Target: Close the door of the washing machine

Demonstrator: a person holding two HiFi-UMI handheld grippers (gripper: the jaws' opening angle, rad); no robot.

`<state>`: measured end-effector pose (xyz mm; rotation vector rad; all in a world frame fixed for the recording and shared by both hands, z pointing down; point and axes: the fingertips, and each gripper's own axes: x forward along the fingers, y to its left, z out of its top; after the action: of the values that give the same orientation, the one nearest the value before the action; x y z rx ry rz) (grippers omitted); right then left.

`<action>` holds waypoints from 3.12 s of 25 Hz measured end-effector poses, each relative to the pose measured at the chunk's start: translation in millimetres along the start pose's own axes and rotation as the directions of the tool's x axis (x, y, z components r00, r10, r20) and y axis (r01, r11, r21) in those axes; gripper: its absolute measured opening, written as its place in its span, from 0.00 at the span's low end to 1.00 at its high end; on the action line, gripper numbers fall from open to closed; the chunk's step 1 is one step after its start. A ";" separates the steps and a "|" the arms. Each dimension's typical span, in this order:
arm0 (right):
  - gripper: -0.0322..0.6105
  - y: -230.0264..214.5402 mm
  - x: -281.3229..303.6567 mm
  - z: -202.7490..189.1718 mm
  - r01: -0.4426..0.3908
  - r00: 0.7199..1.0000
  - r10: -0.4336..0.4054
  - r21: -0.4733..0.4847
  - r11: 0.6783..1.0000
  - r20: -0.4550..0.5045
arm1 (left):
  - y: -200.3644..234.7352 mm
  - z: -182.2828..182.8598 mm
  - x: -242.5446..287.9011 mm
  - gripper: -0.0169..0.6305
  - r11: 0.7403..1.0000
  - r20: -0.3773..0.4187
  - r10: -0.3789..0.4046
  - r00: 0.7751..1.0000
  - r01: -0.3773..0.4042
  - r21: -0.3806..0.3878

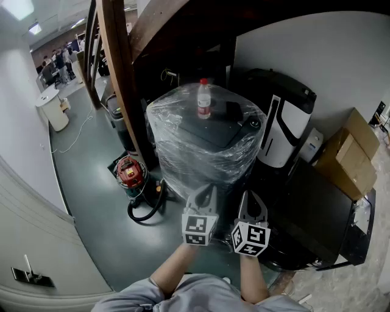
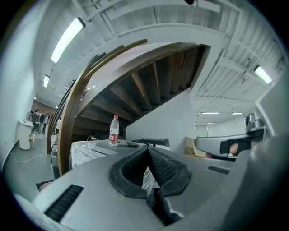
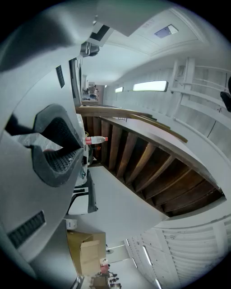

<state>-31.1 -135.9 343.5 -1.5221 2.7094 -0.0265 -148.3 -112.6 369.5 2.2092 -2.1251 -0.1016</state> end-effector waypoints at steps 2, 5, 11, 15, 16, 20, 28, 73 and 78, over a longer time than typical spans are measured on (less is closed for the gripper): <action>0.05 1.4 0.7 -0.1 0.000 1.000 0.000 0.001 1.000 -0.001 | 1.5 0.2 -0.2 0.03 1.000 0.001 0.000 1.000 0.000 0.000; 0.05 4.1 1.9 -1.5 0.000 1.000 0.000 0.001 1.000 -0.003 | 4.4 1.8 -0.3 0.03 1.000 0.011 0.000 1.000 0.000 0.000; 0.05 9.7 5.4 -5.3 -0.001 1.000 0.002 0.005 1.000 -0.009 | 9.5 -1.7 -0.7 0.03 1.000 0.002 -0.001 1.000 0.001 -0.005; 0.05 9.3 11.5 -9.3 0.003 1.000 -0.003 0.011 1.000 -0.017 | 13.6 -3.9 0.7 0.03 1.000 -0.005 -0.002 1.000 0.002 0.000; 0.05 8.5 13.2 -11.8 0.005 1.000 -0.005 0.009 1.000 -0.022 | 14.8 -3.9 1.1 0.03 1.000 -0.001 -0.004 1.000 0.004 0.003; 0.05 2.3 22.0 -27.6 0.015 0.999 -0.015 0.009 1.000 -0.048 | 22.1 -3.3 4.8 0.03 1.000 0.006 0.000 1.000 0.000 0.020; 0.05 -8.1 39.2 -84.8 0.021 0.992 -0.020 0.009 1.000 -0.124 | 42.6 -10.9 16.3 0.03 1.000 0.015 -0.001 1.000 0.000 0.027; 0.05 -0.5 13.7 -475.3 -0.069 0.554 0.024 -0.016 0.997 -0.832 | 71.1 -116.6 9.0 0.03 0.999 -0.086 0.008 0.996 -0.005 0.033; 0.05 -0.6 14.7 -475.9 -0.067 0.559 0.033 -0.005 0.998 -0.829 | 64.7 -118.3 6.9 0.03 1.000 -0.086 0.005 0.996 -0.003 0.024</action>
<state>-56.1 -149.6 818.8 -1.7506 3.4316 -0.9586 -200.7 -121.0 493.7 2.1800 -2.0964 0.0193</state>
